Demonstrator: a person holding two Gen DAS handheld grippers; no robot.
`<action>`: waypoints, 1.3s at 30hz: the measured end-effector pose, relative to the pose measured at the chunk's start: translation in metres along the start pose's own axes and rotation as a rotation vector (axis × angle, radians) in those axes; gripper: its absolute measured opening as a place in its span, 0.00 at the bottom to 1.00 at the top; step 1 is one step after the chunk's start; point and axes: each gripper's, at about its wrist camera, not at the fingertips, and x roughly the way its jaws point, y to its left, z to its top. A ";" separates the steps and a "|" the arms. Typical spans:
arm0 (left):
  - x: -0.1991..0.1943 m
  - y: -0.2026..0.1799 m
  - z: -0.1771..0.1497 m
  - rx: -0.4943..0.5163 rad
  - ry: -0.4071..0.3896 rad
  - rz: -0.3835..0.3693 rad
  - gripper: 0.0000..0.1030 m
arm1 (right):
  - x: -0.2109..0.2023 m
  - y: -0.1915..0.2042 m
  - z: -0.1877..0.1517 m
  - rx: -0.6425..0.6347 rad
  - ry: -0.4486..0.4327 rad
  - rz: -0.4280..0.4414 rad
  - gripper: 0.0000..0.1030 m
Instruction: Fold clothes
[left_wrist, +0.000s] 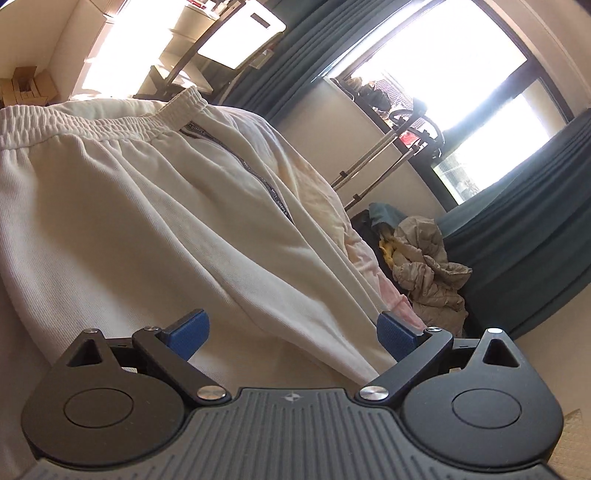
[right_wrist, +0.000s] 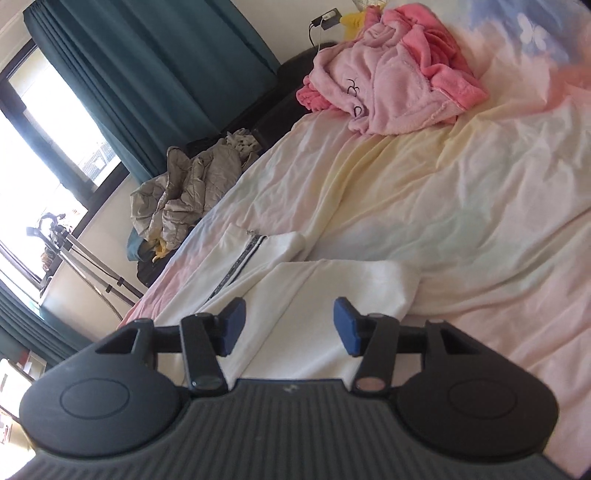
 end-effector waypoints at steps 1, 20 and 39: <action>0.001 -0.002 -0.002 0.011 0.003 0.000 0.95 | 0.000 -0.013 0.005 0.037 0.002 -0.012 0.60; 0.016 -0.002 -0.009 0.022 0.040 -0.017 0.95 | 0.105 -0.046 -0.017 0.118 0.228 -0.116 0.41; 0.015 -0.003 -0.008 0.025 0.024 -0.019 0.95 | 0.061 -0.050 0.036 0.220 -0.104 -0.031 0.03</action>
